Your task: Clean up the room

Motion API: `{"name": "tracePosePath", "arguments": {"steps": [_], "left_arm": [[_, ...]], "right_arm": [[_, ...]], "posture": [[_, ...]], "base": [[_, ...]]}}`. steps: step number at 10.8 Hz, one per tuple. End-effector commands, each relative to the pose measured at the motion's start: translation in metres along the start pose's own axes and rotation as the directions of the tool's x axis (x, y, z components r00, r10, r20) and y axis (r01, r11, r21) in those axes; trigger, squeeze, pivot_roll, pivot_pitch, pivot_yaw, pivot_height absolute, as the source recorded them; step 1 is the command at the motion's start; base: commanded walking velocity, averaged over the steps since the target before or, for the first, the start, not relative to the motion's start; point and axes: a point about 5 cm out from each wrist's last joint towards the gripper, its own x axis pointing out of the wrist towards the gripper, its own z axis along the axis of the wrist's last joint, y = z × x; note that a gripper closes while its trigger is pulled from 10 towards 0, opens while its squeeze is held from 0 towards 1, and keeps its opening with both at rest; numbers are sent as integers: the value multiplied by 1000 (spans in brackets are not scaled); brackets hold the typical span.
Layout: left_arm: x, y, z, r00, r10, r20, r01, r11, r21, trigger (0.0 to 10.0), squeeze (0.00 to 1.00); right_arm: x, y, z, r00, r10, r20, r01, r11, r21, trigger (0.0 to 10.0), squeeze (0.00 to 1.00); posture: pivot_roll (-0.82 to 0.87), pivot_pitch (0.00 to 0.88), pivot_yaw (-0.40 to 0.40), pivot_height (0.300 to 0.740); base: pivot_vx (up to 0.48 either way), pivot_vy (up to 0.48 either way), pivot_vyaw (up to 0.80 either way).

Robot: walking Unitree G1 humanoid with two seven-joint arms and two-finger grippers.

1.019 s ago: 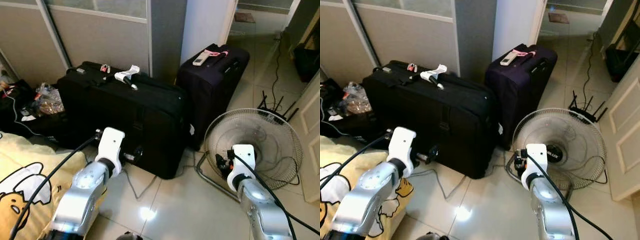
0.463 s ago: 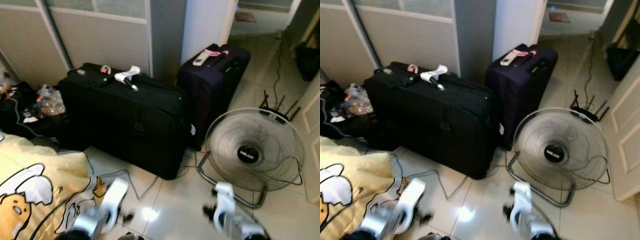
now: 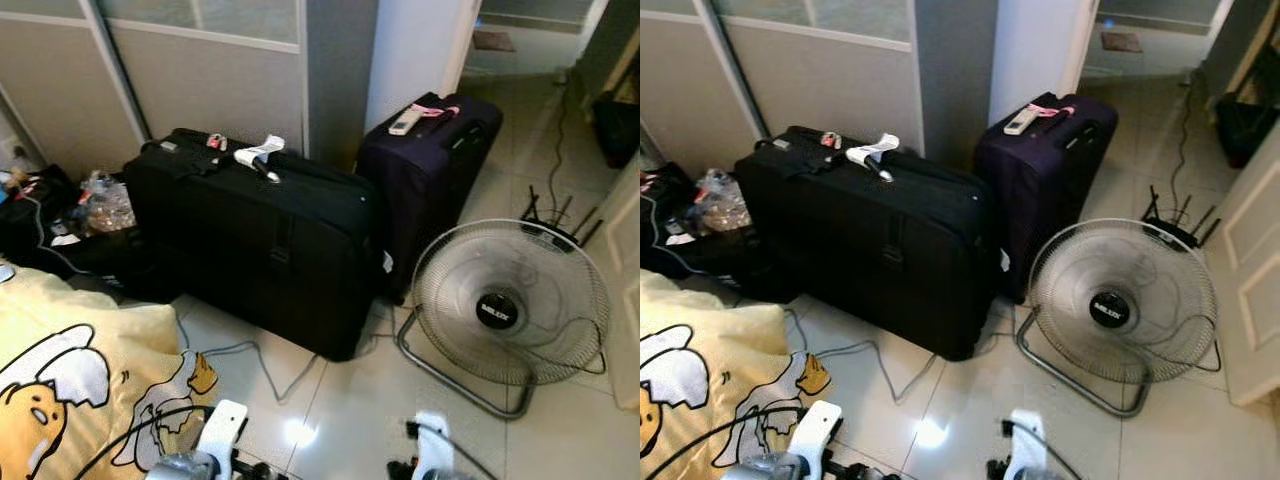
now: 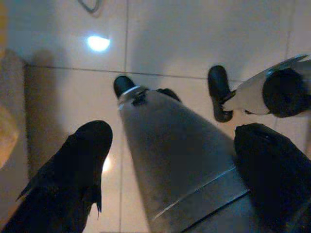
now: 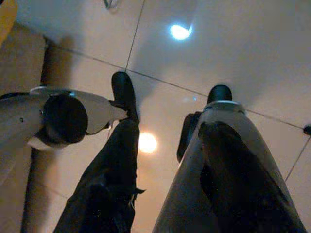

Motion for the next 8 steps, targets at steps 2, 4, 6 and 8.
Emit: {"name": "tracePosePath", "arguments": {"steps": [2, 4, 6, 8], "left_arm": [[4, -8, -10, 997, -41, -58, 42, 999, 10, 10000, 0], [3, -6, -10, 998, -32, -56, 33, 999, 16, 10000, 0], [3, -5, -11, 998, -31, -59, 32, 999, 12, 10000, 0], [3, -5, -11, 998, -32, -59, 33, 999, 12, 10000, 0]], "right_arm": [[1, 0, -23, 997, -12, -75, 17, 997, 70, 10000, 0], [0, -4, -31, 996, -37, -80, 42, 997, 58, 10000, 0], [1, 1, -25, 996, -42, -74, 45, 998, 38, 10000, 0], [1, 1, -25, 996, -42, -73, 44, 998, 35, 10000, 0]], "posture": [[6, 0, 62, 740], [2, 0, 71, 740], [-2, 0, 71, 740], [-1, 0, 71, 740]], "base": [[0, 0, 0], [0, 0, 0], [0, 0, 0], [0, 0, 0]]}}
